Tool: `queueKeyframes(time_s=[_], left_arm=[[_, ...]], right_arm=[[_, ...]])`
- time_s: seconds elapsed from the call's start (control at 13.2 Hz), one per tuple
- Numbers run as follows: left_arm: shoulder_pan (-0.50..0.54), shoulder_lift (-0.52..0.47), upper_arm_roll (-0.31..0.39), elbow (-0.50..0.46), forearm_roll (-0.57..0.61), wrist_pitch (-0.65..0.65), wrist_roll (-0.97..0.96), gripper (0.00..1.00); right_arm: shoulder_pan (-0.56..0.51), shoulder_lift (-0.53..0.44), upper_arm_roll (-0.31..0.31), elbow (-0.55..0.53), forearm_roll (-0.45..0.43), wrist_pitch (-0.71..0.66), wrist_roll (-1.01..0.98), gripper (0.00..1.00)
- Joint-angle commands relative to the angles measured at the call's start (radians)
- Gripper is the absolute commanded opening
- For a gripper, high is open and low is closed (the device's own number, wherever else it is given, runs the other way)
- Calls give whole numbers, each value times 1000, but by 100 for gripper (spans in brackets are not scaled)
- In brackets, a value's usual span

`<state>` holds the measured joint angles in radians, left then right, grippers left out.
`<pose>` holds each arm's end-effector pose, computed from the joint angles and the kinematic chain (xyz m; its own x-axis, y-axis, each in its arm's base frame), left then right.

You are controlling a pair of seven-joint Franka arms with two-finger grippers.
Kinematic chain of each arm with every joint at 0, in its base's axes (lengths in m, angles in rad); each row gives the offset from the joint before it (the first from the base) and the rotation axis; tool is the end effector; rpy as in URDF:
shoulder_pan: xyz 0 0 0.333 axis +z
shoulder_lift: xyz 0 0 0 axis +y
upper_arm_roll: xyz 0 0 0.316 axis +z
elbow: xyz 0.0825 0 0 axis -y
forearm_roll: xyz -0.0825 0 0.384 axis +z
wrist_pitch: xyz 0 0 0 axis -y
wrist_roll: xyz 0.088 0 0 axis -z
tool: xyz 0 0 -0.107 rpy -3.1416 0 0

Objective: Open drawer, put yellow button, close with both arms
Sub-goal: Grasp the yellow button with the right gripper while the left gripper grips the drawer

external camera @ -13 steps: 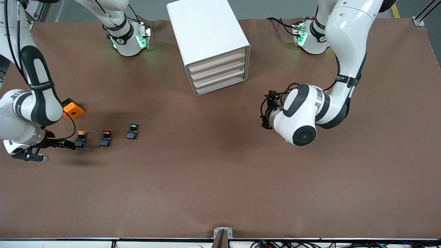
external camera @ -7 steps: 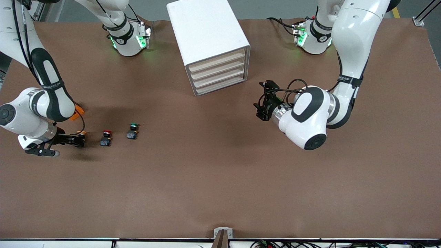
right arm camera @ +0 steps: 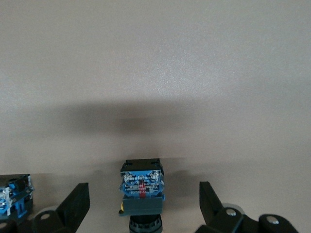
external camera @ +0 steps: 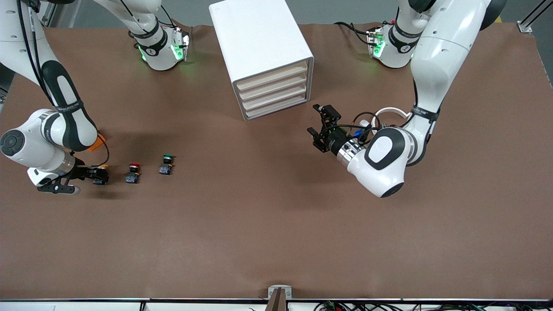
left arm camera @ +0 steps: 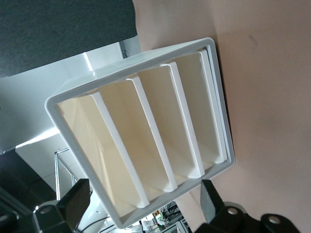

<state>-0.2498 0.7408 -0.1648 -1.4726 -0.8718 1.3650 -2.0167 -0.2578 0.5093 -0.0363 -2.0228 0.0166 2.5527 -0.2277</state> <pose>0.5549 -0.3267 0.2599 -0.4436 0.8335 -0.3295 0.4274 -0.1265 -0.8952 0.5779 -0.1749 0.1961 0.9970 -0.0751 0.0187 -0.0754 -0.9971 0.0127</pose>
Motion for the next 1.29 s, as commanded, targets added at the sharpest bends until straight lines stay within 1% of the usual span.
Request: queueKeyframes(time_s=[0.0, 0.15, 0.38, 0.53, 0.61, 0.68, 0.76, 0.83, 0.91, 0.98, 1.21], left_arm=[[-9, 41, -24, 9, -51, -26, -62, 100], [-29, 63, -47, 6, -73, -53, -91, 100], [-56, 87, -47, 6, -157, -90, -109, 100], [-60, 100, -47, 6, -171, -90, -158, 100], [-65, 103, -47, 3, -171, -95, -178, 100], [-66, 106, -47, -6, -170, -106, -180, 100], [-68, 107, -47, -15, -170, -119, -189, 100], [-77, 107, -47, -29, -170, -135, -217, 100], [-79, 107, -47, -38, -170, -150, -244, 100], [-85, 107, -47, -47, -170, -168, -261, 100], [-92, 104, -47, -75, -168, -188, -283, 100]], right_arm=[[-1, -17, 3, -25, 13, 11, -19, 100], [0, -17, 3, -34, 13, 12, -19, 100], [0, -17, 3, -43, 13, 12, -21, 100], [0, -15, 3, -48, 13, 12, -42, 100], [0, -15, 3, -48, 13, 12, -64, 98], [-3, -15, 3, -48, 13, 11, -83, 80], [-4, -15, 3, -48, 13, 6, -103, 55], [-11, -15, 3, -48, 13, 4, -117, 27], [-11, -15, 3, -48, 13, 1, -119, 2], [-12, -15, 3, -48, 13, 3, -119, 0], [-11, -17, 3, -47, 13, 3, -116, 0]])
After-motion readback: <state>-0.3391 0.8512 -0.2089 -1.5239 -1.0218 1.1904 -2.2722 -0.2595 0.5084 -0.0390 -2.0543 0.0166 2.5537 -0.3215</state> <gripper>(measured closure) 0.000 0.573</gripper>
